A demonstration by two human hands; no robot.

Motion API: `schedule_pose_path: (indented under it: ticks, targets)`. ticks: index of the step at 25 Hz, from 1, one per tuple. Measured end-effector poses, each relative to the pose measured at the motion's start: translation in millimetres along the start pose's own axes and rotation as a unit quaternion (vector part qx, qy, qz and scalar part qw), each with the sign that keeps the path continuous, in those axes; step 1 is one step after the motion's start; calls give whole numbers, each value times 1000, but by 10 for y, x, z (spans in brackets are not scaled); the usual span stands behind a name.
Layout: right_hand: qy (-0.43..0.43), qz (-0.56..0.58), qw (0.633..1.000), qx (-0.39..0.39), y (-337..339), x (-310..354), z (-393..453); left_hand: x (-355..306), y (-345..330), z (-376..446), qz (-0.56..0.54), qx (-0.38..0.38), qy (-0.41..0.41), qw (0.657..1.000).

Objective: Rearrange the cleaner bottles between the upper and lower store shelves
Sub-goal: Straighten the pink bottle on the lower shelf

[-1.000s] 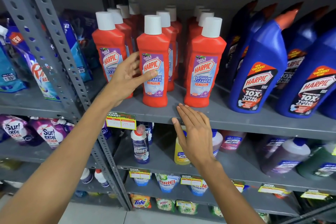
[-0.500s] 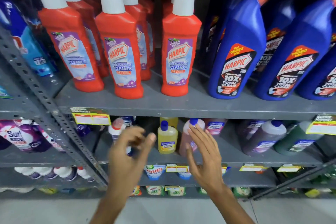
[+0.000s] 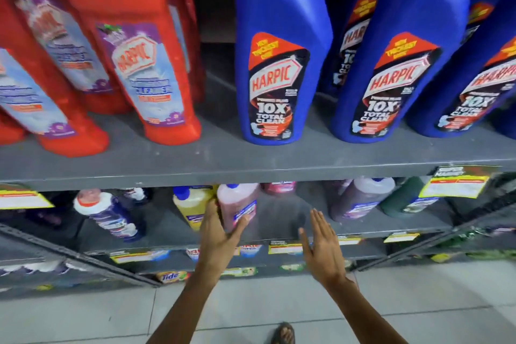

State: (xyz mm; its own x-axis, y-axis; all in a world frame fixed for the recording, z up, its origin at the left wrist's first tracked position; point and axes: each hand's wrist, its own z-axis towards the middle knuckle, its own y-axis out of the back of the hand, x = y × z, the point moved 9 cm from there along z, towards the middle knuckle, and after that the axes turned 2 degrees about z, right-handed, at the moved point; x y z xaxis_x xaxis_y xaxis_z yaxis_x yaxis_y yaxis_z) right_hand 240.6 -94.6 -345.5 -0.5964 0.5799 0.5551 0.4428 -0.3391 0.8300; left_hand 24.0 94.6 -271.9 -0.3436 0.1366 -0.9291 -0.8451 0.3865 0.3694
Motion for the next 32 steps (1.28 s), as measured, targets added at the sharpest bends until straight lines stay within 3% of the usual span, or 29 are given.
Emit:
schedule_pose_path:
  ticks: [3,7,12,21,32]
  targets:
    - [11,-39,998,53,-153,-311,220,119,-131,135,-6,-18,-2,1000]
    - [20,-61,996,56,-263,-542,325,244,-188,178,-37,-10,10,999]
    - [21,-71,995,71,-374,-627,327,184,-503,221,-71,112,47,990]
    - [21,-76,994,78,-382,-640,317,-87,-1118,191,-88,220,66,969]
    - [33,-92,991,86,-389,-655,300,-27,-1220,188,-75,229,57,969]
